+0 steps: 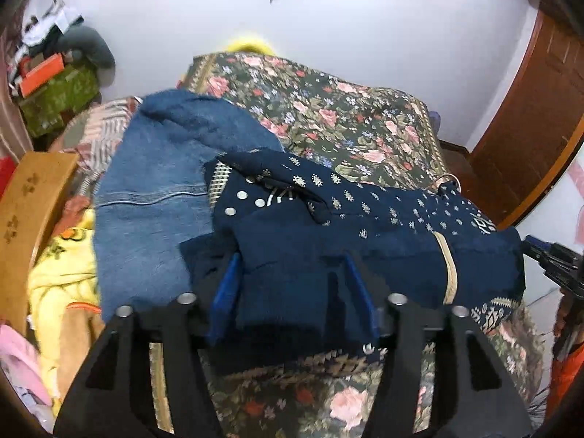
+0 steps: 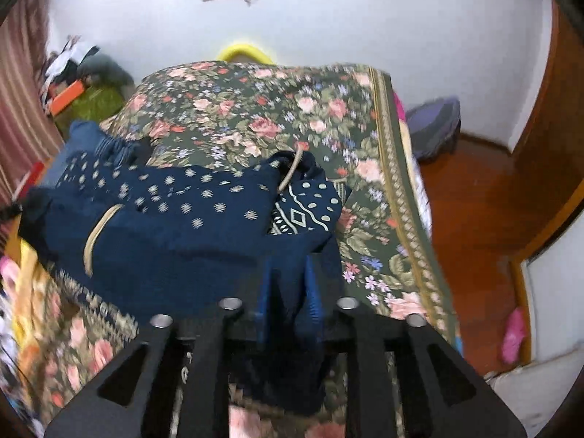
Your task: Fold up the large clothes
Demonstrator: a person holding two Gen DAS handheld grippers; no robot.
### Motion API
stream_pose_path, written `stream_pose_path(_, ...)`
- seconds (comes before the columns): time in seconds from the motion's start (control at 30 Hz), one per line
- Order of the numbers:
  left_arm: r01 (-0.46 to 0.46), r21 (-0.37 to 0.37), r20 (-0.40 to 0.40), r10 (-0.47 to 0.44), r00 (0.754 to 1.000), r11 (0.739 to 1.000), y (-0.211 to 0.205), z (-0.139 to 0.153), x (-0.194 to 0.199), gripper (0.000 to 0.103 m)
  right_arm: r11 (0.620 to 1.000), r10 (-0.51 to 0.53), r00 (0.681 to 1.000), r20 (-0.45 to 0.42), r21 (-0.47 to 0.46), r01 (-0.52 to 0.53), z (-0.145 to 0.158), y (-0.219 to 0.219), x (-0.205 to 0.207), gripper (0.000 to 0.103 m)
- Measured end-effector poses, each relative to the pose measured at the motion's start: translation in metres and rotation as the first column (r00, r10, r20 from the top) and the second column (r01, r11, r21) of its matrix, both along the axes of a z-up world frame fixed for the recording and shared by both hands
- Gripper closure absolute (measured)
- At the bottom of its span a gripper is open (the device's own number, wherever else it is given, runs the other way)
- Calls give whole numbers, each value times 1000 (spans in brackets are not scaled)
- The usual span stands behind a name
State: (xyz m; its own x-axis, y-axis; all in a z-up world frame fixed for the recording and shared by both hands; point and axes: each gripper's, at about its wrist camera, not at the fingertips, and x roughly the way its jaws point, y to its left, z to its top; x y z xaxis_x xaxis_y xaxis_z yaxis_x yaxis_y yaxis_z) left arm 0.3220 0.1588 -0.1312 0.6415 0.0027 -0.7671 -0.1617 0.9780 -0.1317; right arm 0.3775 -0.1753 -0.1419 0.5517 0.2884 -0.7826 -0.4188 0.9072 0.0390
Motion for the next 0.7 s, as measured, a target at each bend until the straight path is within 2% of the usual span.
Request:
stream_pose_path(0.03,2,11,6,-2,1000,1000,-2,1,-3,40,1000,11,1000,12,-3,-11,2,1,-7,54)
stream_pose_path(0.13,12,54,17,-13,1000,998,-5,4,-20,32,999,39,998,39,-18,-39,4,2,-27,40)
stream_pose_path(0.23,-8,131,12,6,1000,991,-6,-6,-35,21,998,52,998,27,-45,-51,-3,4,-36,39)
stream_pose_path(0.47,19,252,-134,15,991,967,-5,-55,-38,21,992,32,999,-14,-123,-34,-27,-1,-43,39)
stream_pose_path(0.7,12,441,-124,48,991,898,-15,-74,-20,21,981,1,998,-69,-192,-14,-56,3,-28,39)
